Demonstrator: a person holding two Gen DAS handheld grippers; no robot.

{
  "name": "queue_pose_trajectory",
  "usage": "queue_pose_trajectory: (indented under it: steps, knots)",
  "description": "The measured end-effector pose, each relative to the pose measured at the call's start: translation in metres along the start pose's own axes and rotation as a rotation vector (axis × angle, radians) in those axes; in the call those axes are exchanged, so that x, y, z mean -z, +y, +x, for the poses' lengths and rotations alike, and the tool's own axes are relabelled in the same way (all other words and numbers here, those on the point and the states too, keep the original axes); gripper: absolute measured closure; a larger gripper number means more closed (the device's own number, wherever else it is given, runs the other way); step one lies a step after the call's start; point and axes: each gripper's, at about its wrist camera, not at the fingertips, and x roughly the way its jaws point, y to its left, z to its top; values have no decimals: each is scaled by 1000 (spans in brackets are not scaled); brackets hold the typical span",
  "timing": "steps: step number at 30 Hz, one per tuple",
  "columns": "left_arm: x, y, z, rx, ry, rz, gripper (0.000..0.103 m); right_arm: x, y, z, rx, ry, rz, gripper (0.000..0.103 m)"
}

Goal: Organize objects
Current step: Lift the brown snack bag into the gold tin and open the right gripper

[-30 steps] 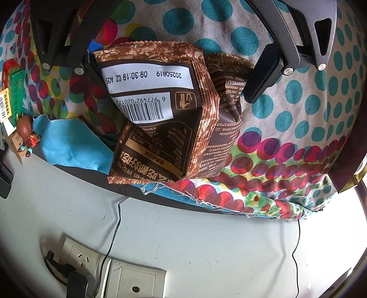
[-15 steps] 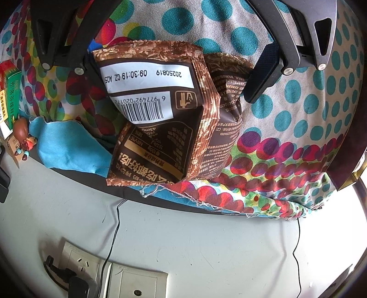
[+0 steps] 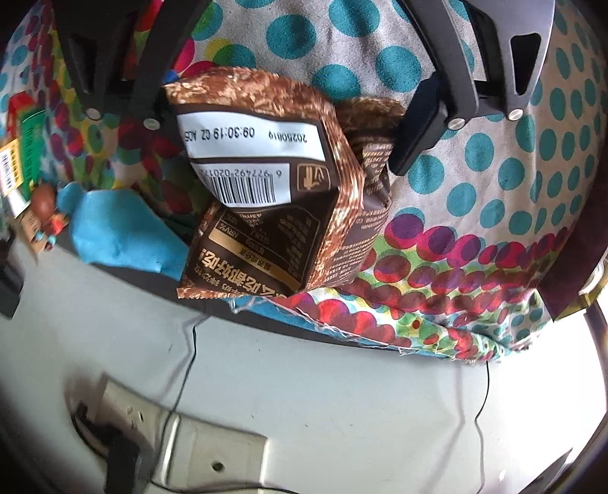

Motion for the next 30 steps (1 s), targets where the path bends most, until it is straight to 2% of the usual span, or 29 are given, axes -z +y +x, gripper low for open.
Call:
queue_pose_trajectory:
  steps: [6, 15, 21, 25, 30]
  knots:
    - [-3, 11, -2, -4, -1, -51, 16, 1, 27, -8, 155, -45, -119, 25]
    - [-7, 21, -8, -12, -24, -98, 16, 5, 54, -20, 225, -98, -226, 30]
    - [-7, 30, -5, -26, -6, -135, 16, -11, 80, -65, 146, -175, -260, 32]
    - [-9, 33, -9, -25, -20, -143, 16, -22, 113, -94, 33, -222, -246, 32]
    - [-10, 34, -13, -39, -37, -133, 16, -26, 174, -124, -131, -264, -269, 32]
